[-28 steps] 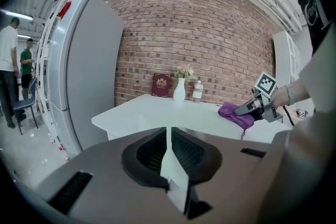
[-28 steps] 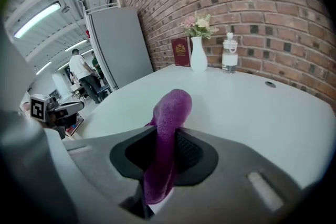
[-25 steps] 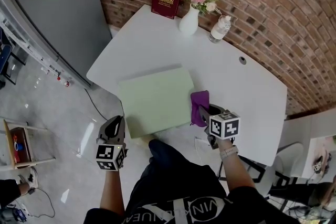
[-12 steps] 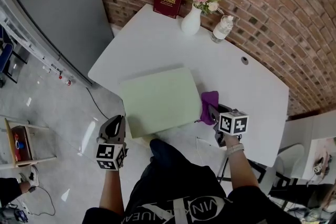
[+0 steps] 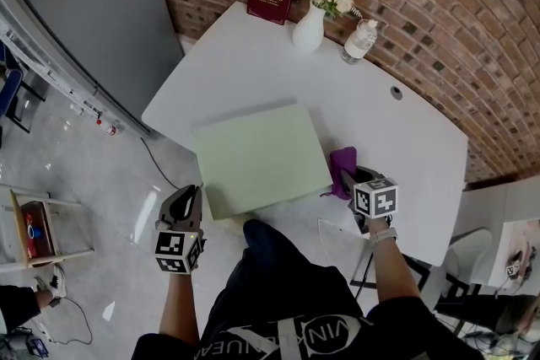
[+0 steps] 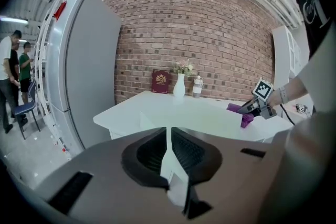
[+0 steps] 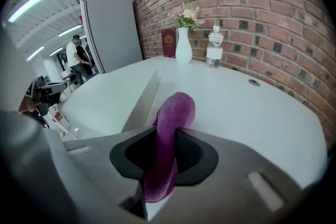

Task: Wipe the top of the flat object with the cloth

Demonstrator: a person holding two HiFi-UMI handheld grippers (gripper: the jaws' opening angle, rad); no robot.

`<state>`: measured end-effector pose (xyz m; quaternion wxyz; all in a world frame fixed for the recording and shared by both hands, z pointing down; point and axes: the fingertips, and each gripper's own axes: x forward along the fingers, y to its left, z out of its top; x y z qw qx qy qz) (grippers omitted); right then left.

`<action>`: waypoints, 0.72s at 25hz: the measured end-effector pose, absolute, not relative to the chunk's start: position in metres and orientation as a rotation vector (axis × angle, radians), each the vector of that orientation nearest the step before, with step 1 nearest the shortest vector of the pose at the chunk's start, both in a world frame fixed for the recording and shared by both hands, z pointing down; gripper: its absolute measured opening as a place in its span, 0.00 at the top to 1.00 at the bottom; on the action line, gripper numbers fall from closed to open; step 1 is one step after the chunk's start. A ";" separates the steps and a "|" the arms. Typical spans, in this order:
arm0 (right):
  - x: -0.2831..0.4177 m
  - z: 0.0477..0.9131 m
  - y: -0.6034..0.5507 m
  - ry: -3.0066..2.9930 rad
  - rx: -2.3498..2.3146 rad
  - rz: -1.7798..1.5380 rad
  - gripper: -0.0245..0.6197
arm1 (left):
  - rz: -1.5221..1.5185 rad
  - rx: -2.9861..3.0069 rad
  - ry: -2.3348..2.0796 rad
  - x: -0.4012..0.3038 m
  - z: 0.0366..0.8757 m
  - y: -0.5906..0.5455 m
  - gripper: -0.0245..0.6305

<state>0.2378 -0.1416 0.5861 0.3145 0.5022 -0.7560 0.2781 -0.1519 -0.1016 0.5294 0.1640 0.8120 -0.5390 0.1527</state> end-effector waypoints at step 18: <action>0.211 0.433 -0.124 -2.500 1.658 0.464 0.84 | 0.360 2.377 -1.570 -0.134 0.487 -0.090 0.91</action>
